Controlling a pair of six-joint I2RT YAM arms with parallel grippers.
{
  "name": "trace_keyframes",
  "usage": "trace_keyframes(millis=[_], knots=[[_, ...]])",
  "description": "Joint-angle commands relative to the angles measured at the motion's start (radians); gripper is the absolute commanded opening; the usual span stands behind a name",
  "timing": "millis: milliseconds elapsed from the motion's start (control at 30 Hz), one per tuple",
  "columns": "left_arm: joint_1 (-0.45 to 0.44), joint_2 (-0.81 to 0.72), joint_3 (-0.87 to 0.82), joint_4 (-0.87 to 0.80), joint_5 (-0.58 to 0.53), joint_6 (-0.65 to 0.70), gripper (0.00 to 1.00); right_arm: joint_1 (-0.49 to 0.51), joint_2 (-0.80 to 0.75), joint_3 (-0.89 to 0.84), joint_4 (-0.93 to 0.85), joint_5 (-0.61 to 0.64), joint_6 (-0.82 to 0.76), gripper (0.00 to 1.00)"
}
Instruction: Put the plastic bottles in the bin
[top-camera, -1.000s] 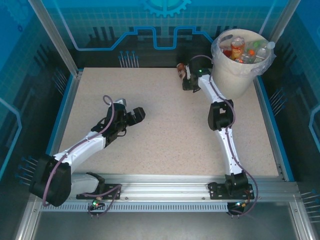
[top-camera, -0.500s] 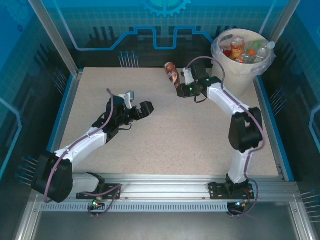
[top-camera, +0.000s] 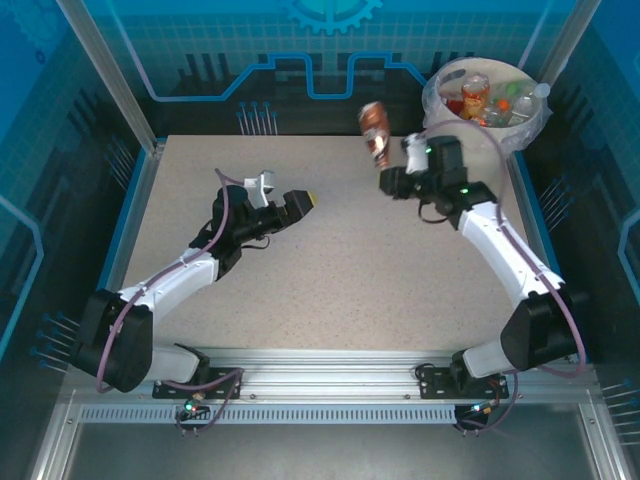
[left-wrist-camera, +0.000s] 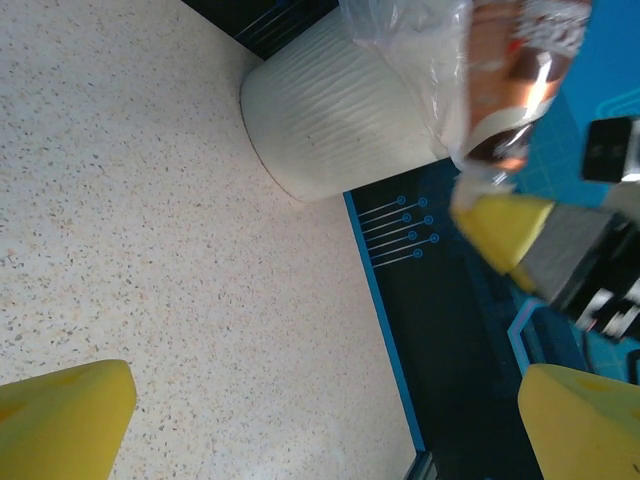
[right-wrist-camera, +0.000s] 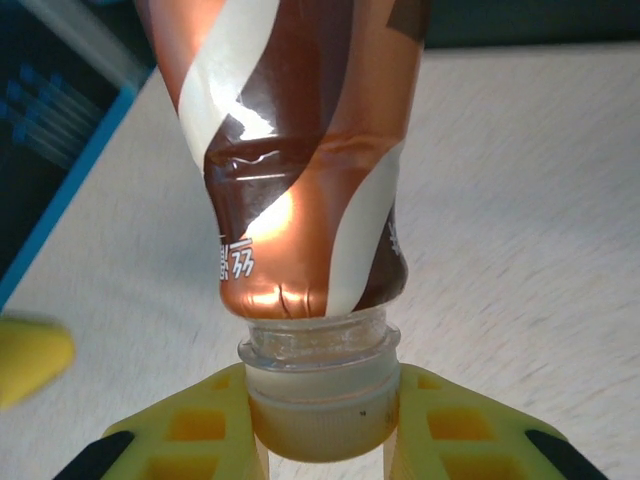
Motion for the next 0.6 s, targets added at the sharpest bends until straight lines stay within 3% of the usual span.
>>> trace_keyframes(millis=[0,200,567], knots=[[0.019,-0.004,-0.006,0.024,-0.005,-0.011,0.99,-0.115,0.019,0.147,-0.066,0.007,-0.013,0.17],[0.048,-0.029,-0.037,0.012,-0.033,-0.022,0.99,-0.246,0.189,0.429,-0.214,0.007,-0.011,0.19],[0.07,-0.085,-0.056,-0.065,-0.069,0.019,0.99,-0.292,0.535,0.963,-0.529,0.193,-0.115,0.27]])
